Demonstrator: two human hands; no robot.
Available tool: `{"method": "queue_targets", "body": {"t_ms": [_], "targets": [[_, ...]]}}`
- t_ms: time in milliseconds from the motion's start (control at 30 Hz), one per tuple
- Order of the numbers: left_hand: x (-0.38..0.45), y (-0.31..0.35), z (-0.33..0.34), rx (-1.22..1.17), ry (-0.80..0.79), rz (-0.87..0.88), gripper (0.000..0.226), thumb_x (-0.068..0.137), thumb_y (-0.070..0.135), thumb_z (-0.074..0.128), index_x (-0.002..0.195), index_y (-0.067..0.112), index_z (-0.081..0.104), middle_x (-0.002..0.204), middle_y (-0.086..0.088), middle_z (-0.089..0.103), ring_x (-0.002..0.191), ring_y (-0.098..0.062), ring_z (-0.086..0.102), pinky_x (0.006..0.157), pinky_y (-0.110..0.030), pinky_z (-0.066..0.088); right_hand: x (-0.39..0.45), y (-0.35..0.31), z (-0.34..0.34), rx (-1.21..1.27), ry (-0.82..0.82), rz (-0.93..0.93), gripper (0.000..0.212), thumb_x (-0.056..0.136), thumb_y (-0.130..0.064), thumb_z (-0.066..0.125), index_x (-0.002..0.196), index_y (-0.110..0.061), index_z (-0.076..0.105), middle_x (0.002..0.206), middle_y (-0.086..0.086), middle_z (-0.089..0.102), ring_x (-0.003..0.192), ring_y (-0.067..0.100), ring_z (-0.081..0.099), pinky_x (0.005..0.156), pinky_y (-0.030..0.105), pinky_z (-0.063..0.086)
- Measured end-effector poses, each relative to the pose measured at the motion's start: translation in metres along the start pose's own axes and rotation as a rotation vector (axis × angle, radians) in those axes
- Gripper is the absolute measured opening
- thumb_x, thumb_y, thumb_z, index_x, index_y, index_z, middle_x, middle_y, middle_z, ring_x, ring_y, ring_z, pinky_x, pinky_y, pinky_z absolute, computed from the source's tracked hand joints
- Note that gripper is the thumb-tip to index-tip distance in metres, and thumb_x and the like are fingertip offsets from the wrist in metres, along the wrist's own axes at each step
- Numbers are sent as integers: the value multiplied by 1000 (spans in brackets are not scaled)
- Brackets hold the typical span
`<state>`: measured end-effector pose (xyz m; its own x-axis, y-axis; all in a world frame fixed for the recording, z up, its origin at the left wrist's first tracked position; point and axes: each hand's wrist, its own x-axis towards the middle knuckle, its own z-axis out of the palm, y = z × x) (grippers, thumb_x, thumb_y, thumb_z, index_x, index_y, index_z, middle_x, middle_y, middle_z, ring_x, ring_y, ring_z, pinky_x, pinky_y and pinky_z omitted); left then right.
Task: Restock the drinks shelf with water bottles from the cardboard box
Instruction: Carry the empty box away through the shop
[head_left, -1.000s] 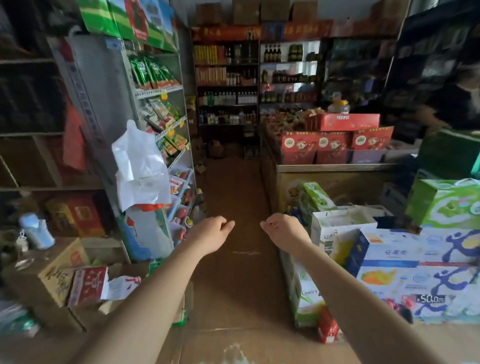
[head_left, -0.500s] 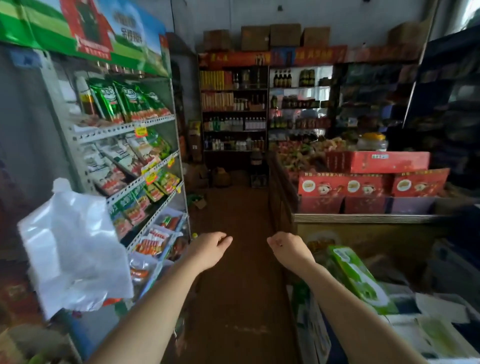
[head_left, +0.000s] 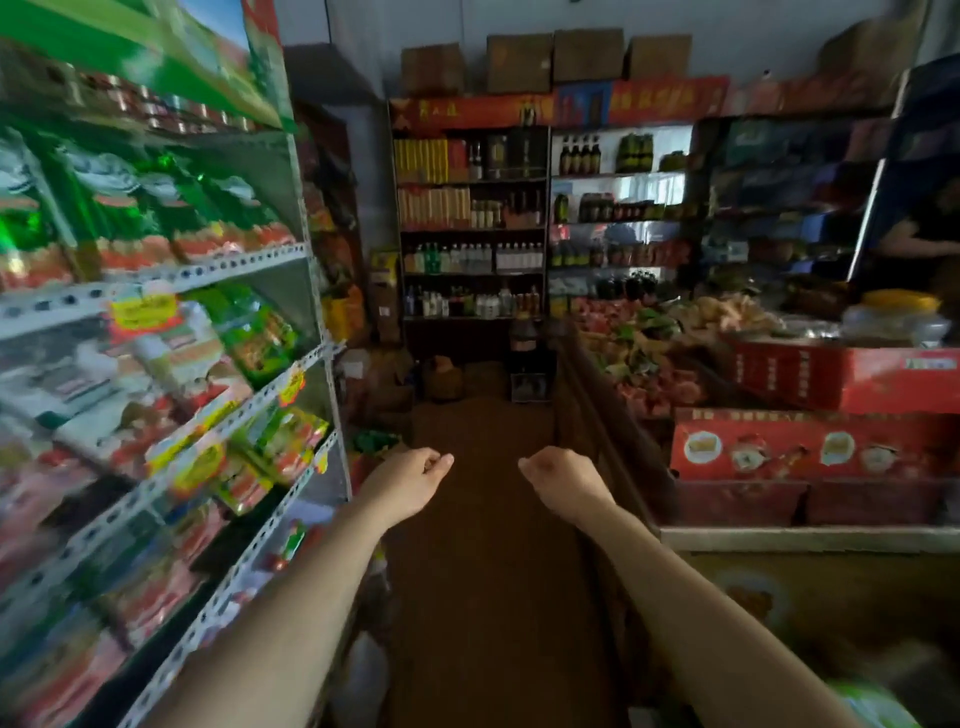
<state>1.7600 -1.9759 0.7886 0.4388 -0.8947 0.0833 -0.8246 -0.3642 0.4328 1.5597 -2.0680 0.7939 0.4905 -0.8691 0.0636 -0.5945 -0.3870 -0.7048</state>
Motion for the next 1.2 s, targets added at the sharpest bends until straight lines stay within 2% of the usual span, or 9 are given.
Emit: {"method": "queue_targets", "body": {"t_ms": [100, 300, 433, 600, 733, 900, 1067, 1200], "targets": [[93, -8, -13, -41, -9, -48, 52, 97, 56, 30, 130, 22, 52, 128, 2, 58, 111, -18, 57, 84, -30, 46, 83, -11, 0, -32, 4, -19, 38, 96, -48, 46, 116, -19, 61, 85, -1, 66, 72, 16, 64, 59, 28, 51], [266, -29, 9, -28, -38, -51, 55, 96, 58, 29, 131, 23, 53, 130, 3, 57, 113, -17, 56, 92, -34, 48, 259, 9, 19, -83, 22, -2, 41, 95, -50, 45, 119, -20, 60, 97, -2, 64, 80, 16, 61, 71, 32, 55], [381, -40, 27, -46, -58, -86, 53, 97, 56, 30, 130, 22, 54, 126, 3, 59, 107, -17, 58, 86, -32, 50, 391, 24, 27, -106, 11, -4, 44, 94, -51, 46, 120, -19, 60, 109, 2, 65, 94, 21, 62, 81, 37, 55], [533, -44, 16, -62, -29, -146, 57, 96, 59, 30, 134, 22, 50, 124, 2, 59, 100, -16, 60, 80, -31, 50, 555, 15, 22, -106, -25, -33, 47, 94, -52, 46, 126, -19, 57, 115, 2, 63, 97, 20, 61, 73, 29, 51], [631, -47, 10, -87, -4, -159, 62, 96, 59, 29, 140, 18, 44, 141, 0, 49, 122, -20, 51, 94, -33, 44, 662, 11, 33, -100, -46, -55, 46, 95, -51, 46, 124, -18, 58, 112, 4, 64, 89, 18, 60, 70, 29, 50], [764, -78, 21, -138, 13, -174, 48, 97, 56, 30, 116, 20, 56, 115, -2, 57, 111, -23, 56, 93, -36, 45, 802, 13, 66, -106, -54, -80, 43, 95, -51, 46, 122, -20, 58, 111, 3, 65, 90, 20, 62, 78, 37, 56], [905, -123, 34, -123, -6, -216, 56, 98, 54, 29, 132, 13, 51, 129, -6, 56, 114, -23, 55, 95, -36, 44, 950, 7, 95, -95, -35, -94, 45, 96, -47, 46, 127, -17, 56, 111, 4, 64, 90, 18, 61, 79, 35, 56], [1011, -162, 39, -190, -57, -257, 56, 96, 57, 31, 120, 17, 61, 108, 0, 64, 93, -16, 61, 86, -36, 50, 1061, -2, 112, -88, -52, -81, 45, 97, -46, 45, 130, -16, 54, 113, 5, 64, 90, 17, 60, 78, 32, 55]]}}
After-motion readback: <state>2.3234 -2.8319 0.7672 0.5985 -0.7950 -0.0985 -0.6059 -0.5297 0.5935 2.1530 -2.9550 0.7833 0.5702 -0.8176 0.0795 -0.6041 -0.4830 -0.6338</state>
